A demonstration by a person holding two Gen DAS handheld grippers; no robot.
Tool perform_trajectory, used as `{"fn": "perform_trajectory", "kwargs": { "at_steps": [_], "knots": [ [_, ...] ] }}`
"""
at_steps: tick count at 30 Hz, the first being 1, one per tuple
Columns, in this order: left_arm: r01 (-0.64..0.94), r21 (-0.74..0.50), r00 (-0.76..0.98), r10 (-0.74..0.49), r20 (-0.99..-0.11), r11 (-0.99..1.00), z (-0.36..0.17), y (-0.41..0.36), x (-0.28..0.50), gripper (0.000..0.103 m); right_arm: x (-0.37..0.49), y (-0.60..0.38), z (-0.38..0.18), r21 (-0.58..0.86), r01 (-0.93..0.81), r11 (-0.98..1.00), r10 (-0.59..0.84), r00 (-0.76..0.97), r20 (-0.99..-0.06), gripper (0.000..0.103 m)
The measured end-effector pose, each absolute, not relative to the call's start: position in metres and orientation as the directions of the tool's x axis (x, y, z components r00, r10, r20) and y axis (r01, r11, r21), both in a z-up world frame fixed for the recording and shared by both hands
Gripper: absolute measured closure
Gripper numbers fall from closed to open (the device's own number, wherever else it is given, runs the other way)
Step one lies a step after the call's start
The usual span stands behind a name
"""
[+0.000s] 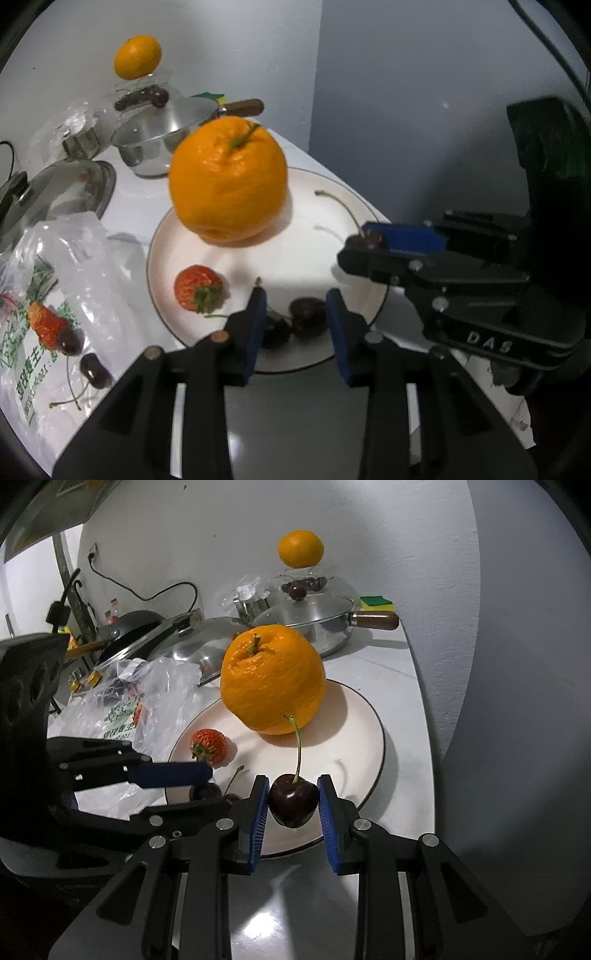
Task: Organize fruits
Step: 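Open the left gripper to drop its cherry on the plate while the right gripper releases its cherry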
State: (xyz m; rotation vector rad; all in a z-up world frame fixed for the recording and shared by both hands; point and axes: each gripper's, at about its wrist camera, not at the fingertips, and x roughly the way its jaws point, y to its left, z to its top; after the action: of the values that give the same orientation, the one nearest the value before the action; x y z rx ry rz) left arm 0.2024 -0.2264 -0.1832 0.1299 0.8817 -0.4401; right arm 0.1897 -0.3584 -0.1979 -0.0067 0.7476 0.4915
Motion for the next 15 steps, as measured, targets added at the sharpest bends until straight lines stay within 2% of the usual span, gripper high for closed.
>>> {"fn": "perform_trajectory", "kwargs": {
  "at_steps": [3,15],
  "knots": [
    [0.402,-0.067,0.569,-0.306,-0.763,0.913,-0.181,-0.219,0.202,0.049,0.190,-0.355,-0.199,0.166,-0.428,0.889,0.422,0.622,-0.659,0.074],
    [0.374,-0.089,0.590,-0.311,-0.745,0.923,-0.174,-0.199,0.197,0.048,0.190,-0.342,-0.203,0.126,-0.410,0.903,0.375,0.610,-0.698,0.074]
  ]
}}
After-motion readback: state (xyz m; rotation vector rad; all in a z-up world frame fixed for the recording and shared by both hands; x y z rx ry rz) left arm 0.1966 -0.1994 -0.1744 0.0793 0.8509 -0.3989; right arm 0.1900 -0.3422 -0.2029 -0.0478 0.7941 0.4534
